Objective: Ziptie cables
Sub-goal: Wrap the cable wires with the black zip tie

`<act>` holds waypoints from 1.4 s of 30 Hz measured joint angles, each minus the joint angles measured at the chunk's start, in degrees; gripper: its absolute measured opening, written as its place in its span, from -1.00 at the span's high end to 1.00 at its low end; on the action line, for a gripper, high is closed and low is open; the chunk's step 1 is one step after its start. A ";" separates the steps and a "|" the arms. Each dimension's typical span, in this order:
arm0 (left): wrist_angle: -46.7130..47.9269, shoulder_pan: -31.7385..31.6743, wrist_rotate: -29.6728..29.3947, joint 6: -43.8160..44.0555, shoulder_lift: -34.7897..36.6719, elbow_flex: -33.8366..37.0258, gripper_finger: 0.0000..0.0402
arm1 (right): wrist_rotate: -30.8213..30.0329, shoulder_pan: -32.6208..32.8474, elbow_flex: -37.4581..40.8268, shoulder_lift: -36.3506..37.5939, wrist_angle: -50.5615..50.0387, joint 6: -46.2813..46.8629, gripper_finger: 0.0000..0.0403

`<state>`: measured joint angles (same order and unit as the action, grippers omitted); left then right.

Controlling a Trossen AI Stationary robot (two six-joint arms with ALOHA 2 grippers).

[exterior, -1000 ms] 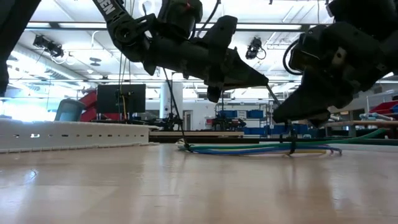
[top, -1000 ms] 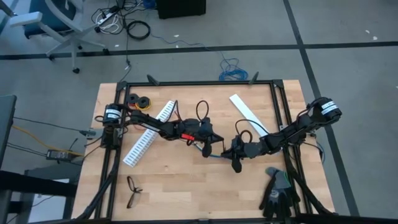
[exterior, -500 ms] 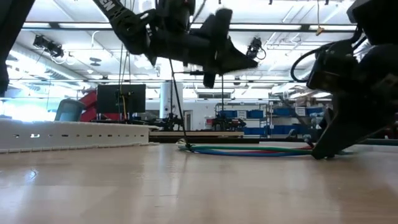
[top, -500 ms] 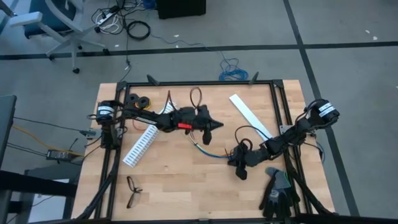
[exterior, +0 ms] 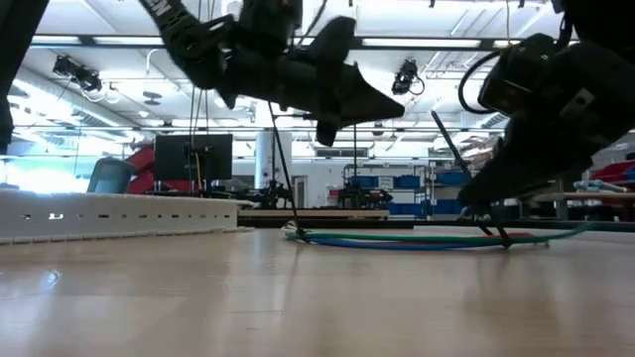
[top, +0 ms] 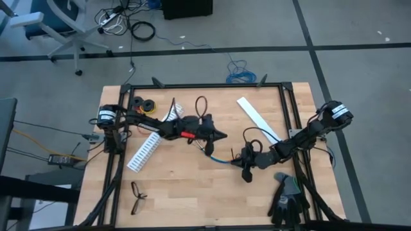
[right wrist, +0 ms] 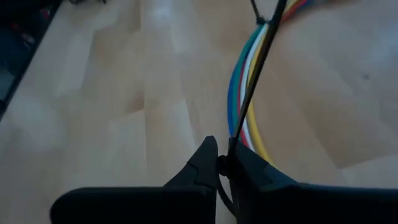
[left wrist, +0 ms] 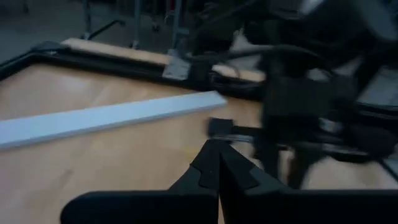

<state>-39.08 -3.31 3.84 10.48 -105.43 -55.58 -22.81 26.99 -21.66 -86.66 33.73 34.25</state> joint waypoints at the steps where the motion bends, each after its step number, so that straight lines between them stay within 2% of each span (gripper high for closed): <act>1: -3.10 0.48 -0.40 -0.06 0.00 1.50 1.00 | -0.02 -0.22 -0.02 0.03 0.36 -0.09 0.92; 4: -12.66 1.97 -2.83 -1.80 0.00 6.55 1.00 | -0.02 -0.92 -0.03 0.03 0.54 -0.34 0.89; 8: -21.44 7.56 -9.06 -10.06 -0.02 11.87 1.00 | -0.06 -1.56 -0.03 0.03 0.68 -0.65 0.87; 14: -19.37 13.81 -18.21 -14.96 -0.02 12.39 1.00 | 0.00 -2.02 -0.03 0.03 0.75 -1.01 0.91; 33: -18.84 14.62 -18.71 -14.17 -0.04 12.25 0.92 | 0.00 -2.74 -0.08 0.03 1.82 -1.87 0.88; 38: -18.21 14.33 -19.61 -5.11 -0.04 12.23 0.92 | 0.00 -2.76 -0.10 0.03 1.82 -1.96 0.88; 42: -14.32 14.04 -20.34 -5.20 -0.07 12.23 0.92 | 0.00 -2.75 -0.10 0.05 2.51 -2.54 0.88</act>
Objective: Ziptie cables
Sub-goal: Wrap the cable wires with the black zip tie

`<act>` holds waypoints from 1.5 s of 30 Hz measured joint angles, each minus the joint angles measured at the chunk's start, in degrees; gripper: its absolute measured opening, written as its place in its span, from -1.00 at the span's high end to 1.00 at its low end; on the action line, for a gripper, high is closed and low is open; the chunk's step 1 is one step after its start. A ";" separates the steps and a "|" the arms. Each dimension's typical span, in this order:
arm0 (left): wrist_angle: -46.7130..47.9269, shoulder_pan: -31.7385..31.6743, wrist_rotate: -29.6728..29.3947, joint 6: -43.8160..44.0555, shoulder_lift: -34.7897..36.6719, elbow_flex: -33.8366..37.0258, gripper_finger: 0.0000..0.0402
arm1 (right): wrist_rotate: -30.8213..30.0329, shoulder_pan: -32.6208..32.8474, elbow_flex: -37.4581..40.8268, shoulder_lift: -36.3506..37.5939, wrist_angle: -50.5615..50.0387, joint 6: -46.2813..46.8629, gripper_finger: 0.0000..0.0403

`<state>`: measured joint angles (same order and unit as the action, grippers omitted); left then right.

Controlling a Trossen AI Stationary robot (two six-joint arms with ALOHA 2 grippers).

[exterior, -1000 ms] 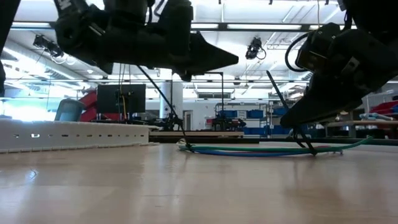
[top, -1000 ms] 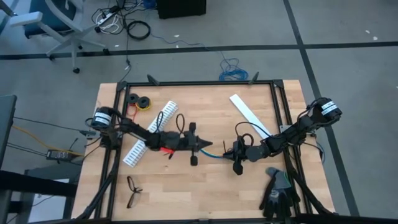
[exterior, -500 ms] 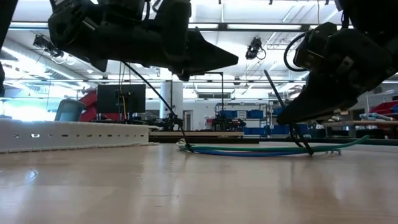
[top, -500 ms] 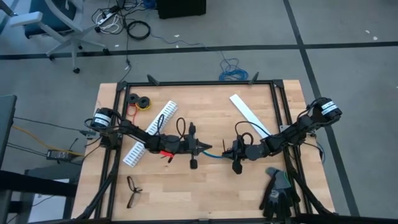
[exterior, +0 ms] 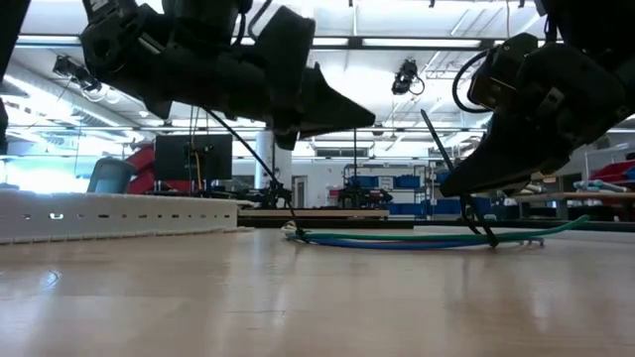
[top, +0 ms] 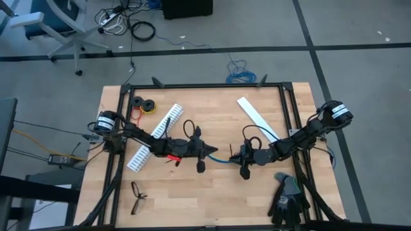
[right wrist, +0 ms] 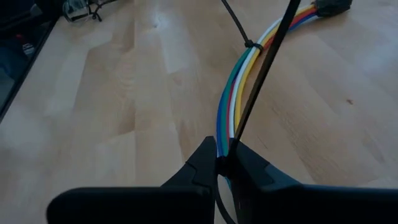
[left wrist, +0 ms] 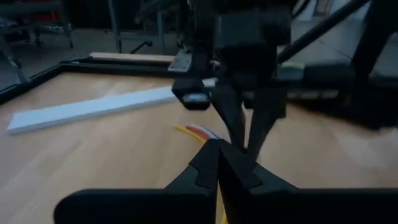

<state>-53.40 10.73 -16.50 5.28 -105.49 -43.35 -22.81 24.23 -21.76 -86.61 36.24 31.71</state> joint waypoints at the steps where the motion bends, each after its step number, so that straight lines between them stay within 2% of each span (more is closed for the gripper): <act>1: 0.52 0.06 0.04 -0.17 0.00 0.00 0.92 | -0.01 -0.01 0.00 0.01 0.26 -0.20 0.88; 7: 1.46 0.23 1.11 -0.11 0.00 0.00 0.88 | -0.02 -0.01 0.00 0.01 1.32 -0.86 0.89; 19: 2.58 0.14 1.15 2.75 0.00 0.00 0.43 | -0.02 -0.01 0.00 0.01 1.58 -0.86 0.88; 45: 2.37 0.14 0.99 2.67 -0.04 0.00 0.42 | -0.02 -0.01 0.00 0.01 1.58 -0.86 0.89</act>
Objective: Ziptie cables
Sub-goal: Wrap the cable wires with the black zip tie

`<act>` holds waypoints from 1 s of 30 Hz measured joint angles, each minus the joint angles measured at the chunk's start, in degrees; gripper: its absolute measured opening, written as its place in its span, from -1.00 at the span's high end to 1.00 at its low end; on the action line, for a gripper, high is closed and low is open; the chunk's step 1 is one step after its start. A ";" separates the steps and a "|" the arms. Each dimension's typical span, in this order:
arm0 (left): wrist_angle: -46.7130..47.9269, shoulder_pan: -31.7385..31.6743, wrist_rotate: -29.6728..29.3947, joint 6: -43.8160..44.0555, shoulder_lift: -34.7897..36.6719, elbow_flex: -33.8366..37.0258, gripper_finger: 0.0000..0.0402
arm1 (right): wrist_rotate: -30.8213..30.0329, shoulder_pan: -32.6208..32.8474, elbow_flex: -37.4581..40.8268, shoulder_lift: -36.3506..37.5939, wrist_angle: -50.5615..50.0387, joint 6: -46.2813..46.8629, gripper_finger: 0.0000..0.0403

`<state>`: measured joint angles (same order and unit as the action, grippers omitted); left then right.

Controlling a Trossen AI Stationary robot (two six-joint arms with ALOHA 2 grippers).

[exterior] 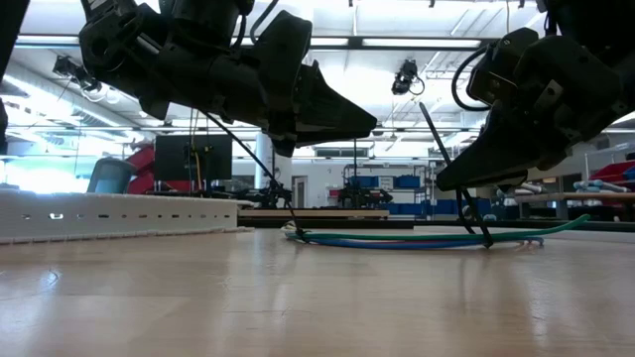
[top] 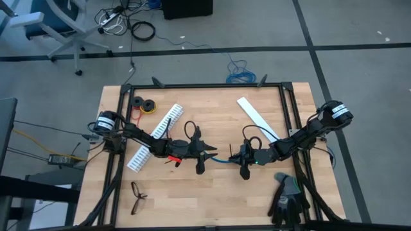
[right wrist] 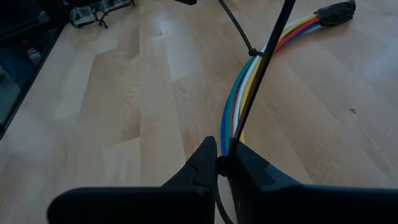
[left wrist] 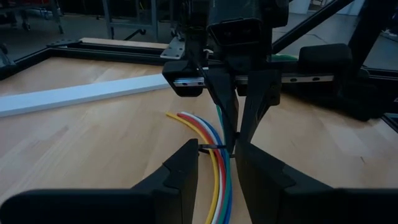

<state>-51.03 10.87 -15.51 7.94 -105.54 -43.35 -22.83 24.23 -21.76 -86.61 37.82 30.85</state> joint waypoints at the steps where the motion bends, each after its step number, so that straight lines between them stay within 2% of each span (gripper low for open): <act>1: 0.00 0.00 -0.02 0.00 0.00 0.00 0.42 | 0.00 0.00 0.00 0.00 0.00 0.00 0.89; 12: -0.03 0.00 -0.03 -0.12 -0.09 0.00 0.42 | -0.01 0.00 0.00 0.00 0.00 0.00 0.89; 22: -9.19 0.00 -0.39 1.40 -8.53 -1.94 0.42 | -0.02 -0.02 -0.02 0.02 0.23 -0.55 0.89; 30: -9.48 -0.71 1.17 2.28 -11.14 -6.50 0.42 | 0.00 -0.02 -0.02 0.02 1.28 -2.88 0.89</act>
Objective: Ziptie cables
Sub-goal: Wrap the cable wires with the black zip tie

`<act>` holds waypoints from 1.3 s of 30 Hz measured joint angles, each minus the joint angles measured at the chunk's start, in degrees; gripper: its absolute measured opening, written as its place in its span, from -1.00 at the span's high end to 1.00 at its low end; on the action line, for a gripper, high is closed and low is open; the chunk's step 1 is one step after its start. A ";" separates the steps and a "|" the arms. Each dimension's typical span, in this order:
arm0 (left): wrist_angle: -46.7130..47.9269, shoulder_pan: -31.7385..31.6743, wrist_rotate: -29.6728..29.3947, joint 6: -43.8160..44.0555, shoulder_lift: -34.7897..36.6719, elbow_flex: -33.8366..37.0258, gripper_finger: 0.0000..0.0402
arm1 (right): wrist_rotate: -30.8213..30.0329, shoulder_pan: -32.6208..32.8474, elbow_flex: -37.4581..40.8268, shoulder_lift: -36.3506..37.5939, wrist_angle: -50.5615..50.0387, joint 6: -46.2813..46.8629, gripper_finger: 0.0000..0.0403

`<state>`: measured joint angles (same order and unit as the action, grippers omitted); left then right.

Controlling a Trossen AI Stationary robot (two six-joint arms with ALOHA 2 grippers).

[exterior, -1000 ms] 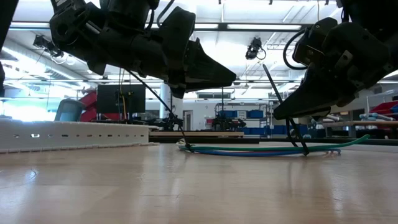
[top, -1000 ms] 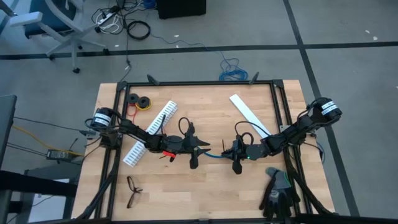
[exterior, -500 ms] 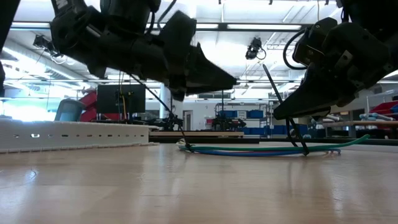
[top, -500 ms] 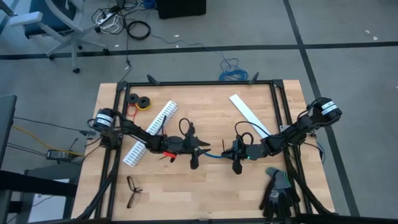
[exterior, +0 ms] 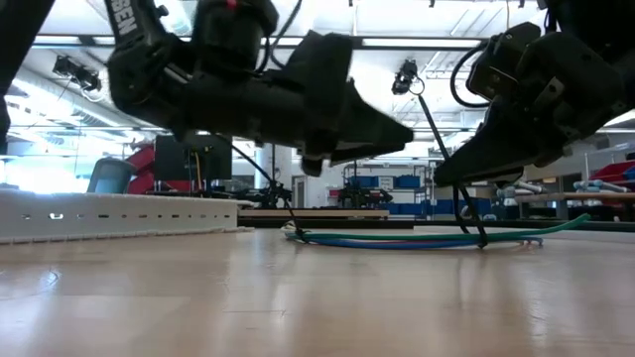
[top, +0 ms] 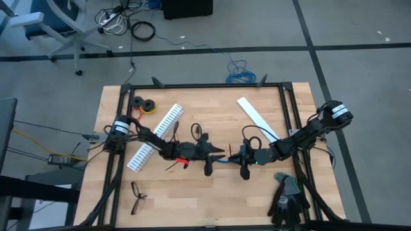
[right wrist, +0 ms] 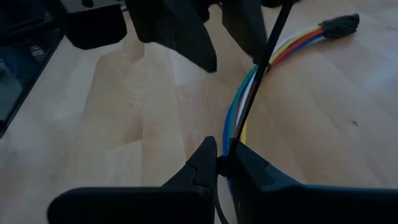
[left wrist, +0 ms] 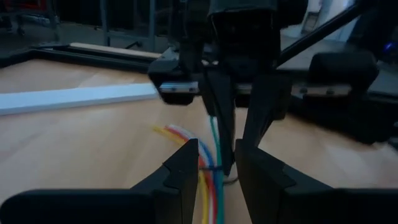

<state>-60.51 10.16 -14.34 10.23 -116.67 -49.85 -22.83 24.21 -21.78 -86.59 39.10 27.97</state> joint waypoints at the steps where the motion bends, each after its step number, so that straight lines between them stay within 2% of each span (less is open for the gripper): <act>1: 0.06 -0.38 1.11 0.72 -0.41 -0.68 0.42 | -0.01 -0.02 0.00 0.00 0.01 -0.12 0.89; 15: -0.12 -3.83 10.63 2.36 -2.00 -5.10 0.42 | 0.00 -0.13 -0.02 0.00 0.29 -0.08 0.89; 27: -0.33 -4.20 10.85 2.46 -2.00 -5.66 0.42 | 0.00 -0.39 -0.02 0.00 0.66 -0.24 0.88; 31: 0.72 -4.20 10.83 2.30 -2.00 -5.63 0.56 | 0.00 -0.39 -0.02 0.00 0.96 -0.48 0.88; 36: 0.71 -4.20 10.81 1.98 -2.00 -5.63 0.91 | 0.00 -0.42 -0.02 0.00 1.45 -0.66 0.88; 39: 0.68 -4.18 10.82 1.96 -2.00 -5.63 0.96 | 0.03 -0.61 -0.02 0.00 1.52 -0.64 0.88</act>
<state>-59.83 5.98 -3.52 12.19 -118.67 -55.48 -22.81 23.60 -21.80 -86.59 40.62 27.33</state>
